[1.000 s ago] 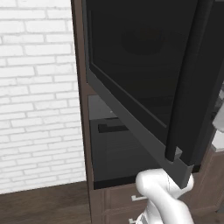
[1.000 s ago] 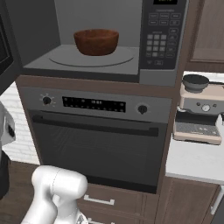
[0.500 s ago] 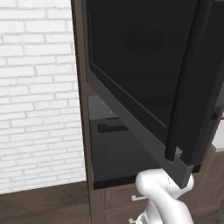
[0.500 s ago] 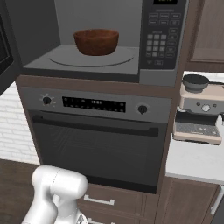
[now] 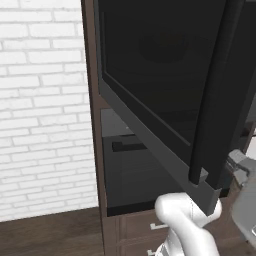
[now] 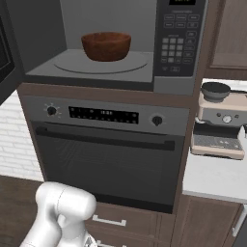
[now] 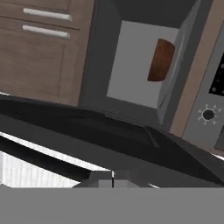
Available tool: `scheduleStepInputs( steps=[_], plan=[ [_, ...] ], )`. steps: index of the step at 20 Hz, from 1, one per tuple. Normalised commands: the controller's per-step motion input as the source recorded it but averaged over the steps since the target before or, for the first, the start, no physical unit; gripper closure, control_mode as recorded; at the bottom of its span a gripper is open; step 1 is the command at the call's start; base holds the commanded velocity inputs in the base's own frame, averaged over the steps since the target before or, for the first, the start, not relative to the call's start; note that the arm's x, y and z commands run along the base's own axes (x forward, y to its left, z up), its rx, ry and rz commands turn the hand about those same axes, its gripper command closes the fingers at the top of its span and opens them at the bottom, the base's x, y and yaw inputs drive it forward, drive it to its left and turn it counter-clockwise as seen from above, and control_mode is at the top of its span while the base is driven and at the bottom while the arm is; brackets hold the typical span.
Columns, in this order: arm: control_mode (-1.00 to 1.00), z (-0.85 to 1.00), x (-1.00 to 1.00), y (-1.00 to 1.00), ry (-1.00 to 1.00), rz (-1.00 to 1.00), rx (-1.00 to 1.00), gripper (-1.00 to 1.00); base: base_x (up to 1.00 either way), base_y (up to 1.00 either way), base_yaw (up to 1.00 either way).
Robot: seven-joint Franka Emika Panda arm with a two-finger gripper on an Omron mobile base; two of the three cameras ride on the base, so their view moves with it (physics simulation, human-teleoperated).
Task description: Open the microwave, place the bowl with waffle inside the microwave, then close the microwave door and turn it on.
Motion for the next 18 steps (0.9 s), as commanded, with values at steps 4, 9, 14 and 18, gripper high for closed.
scheduleStepInputs(
  steps=[4,9,14,18],
  plan=[
    [-1.00,-0.21,0.46,0.80,0.05,-0.43,-0.03,1.00,0.00,0.00,0.00],
    [-1.00,-0.41,0.99,0.83,0.04,-0.44,-0.09,1.00,0.00,0.00,0.00],
    [-1.00,-0.33,0.85,0.35,0.02,-0.34,-0.04,1.00,0.00,0.00,0.00],
    [-1.00,-0.26,0.00,0.00,0.11,-0.11,-0.03,1.00,0.00,0.00,0.00]
  ],
)
